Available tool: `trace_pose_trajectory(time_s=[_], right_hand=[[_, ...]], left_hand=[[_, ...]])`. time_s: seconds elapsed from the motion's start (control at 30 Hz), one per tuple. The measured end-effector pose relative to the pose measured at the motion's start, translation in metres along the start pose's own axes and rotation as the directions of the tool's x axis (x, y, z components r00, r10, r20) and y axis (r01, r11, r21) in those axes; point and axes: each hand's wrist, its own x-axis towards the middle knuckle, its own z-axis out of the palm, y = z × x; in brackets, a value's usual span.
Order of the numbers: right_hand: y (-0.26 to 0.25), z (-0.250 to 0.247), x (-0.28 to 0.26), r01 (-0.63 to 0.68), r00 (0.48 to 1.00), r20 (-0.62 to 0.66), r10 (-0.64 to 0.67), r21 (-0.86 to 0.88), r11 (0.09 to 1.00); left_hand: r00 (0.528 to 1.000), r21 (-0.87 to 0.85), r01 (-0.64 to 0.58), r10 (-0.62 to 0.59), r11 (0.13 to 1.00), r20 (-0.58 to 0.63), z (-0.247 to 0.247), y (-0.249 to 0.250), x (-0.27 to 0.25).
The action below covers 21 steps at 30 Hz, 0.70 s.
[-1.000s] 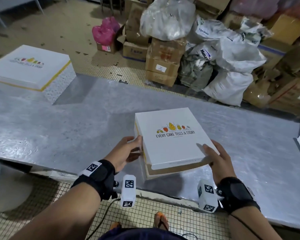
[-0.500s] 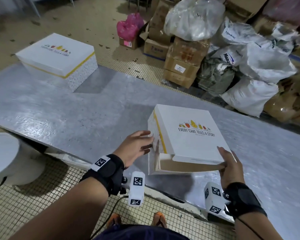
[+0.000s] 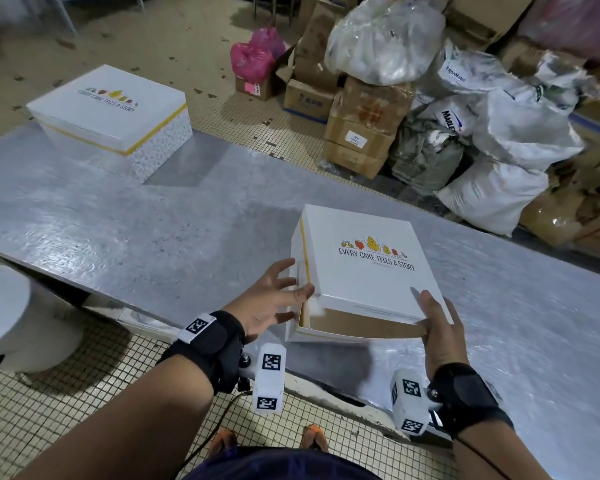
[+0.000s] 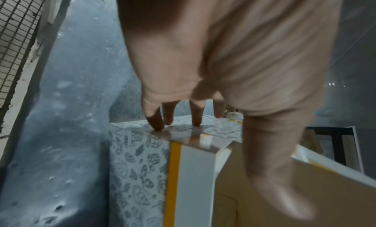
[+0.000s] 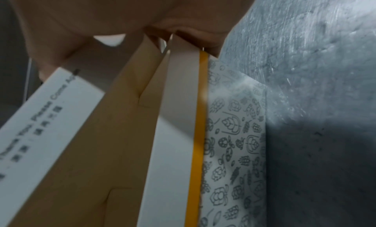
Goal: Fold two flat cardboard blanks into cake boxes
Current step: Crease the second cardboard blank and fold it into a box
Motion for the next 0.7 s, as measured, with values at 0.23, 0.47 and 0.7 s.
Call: trace_pose_trajectory(time_s=[0.23,0.47,0.7], right_hand=[[-0.001,0.003,-0.004,0.012,1.0,0.007,-0.012,-0.006,1.0],[-0.004,0.004,-0.002,0.004,1.0,-0.002,-0.004,0.004,1.0],[-0.006,0.002,0.0,-0.06,0.997,-0.039,0.061,0.025,0.998]], left_hand=[[0.997,0.151,-0.083,0.082,0.985,0.016,-0.002,-0.008,0.002],[0.991,0.115,-0.129,0.133,0.985,-0.032,-0.004,-0.012,0.002],[0.987,0.147,-0.152,0.157,0.977,-0.023,-0.005,-0.012,0.002]])
